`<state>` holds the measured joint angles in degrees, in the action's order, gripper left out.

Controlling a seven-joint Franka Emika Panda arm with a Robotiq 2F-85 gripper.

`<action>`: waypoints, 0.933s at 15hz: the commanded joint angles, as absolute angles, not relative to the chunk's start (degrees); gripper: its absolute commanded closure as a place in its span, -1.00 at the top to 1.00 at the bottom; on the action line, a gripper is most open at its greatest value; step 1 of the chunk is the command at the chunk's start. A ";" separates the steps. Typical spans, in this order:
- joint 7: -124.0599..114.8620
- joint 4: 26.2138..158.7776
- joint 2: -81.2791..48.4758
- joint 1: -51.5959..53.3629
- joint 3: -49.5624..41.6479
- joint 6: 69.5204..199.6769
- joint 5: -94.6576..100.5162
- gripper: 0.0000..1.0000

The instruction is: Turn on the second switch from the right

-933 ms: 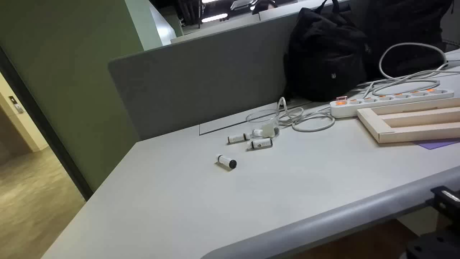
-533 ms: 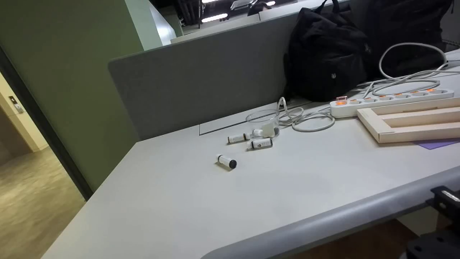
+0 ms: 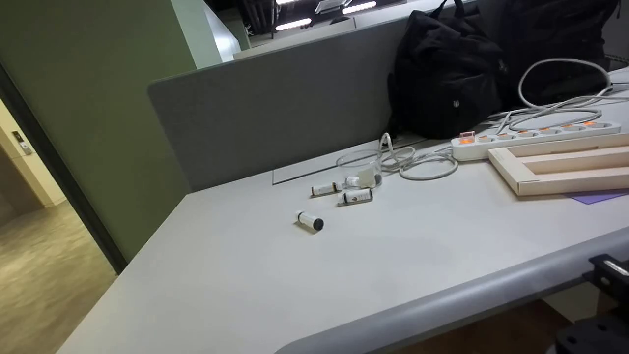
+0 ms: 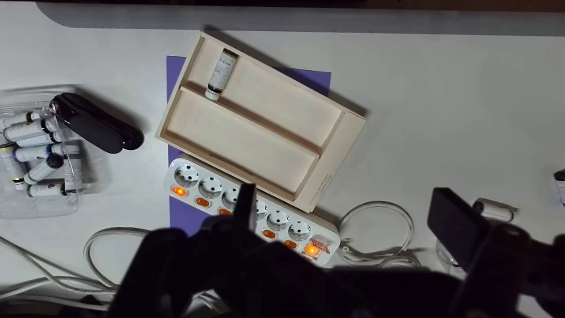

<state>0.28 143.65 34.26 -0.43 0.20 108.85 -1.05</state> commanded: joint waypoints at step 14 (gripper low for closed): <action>-17.72 141.88 8.78 -13.58 -0.10 153.07 7.53 0.05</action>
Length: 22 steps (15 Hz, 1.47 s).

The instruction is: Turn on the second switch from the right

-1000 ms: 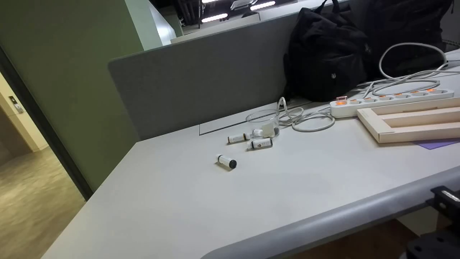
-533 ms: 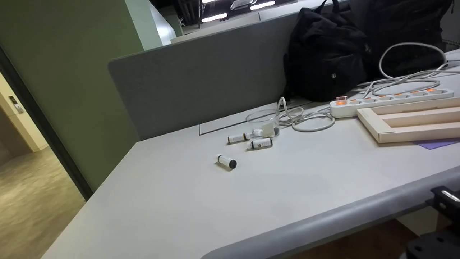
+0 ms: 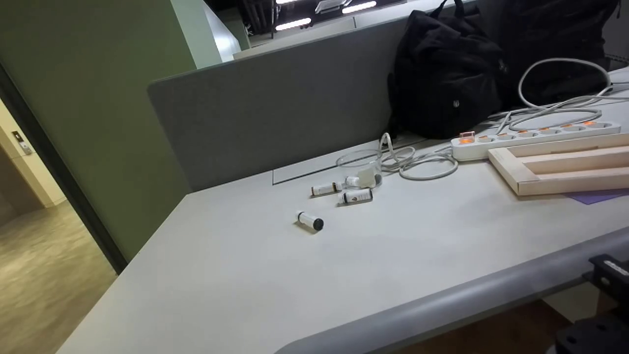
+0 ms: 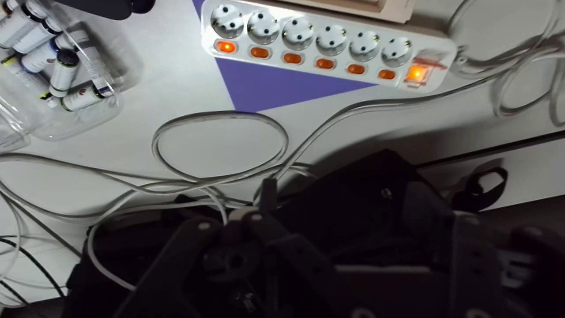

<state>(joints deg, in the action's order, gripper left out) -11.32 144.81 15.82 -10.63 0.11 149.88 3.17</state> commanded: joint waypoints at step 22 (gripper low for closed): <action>-18.12 136.27 -3.06 -11.54 -8.21 150.81 6.54 -0.98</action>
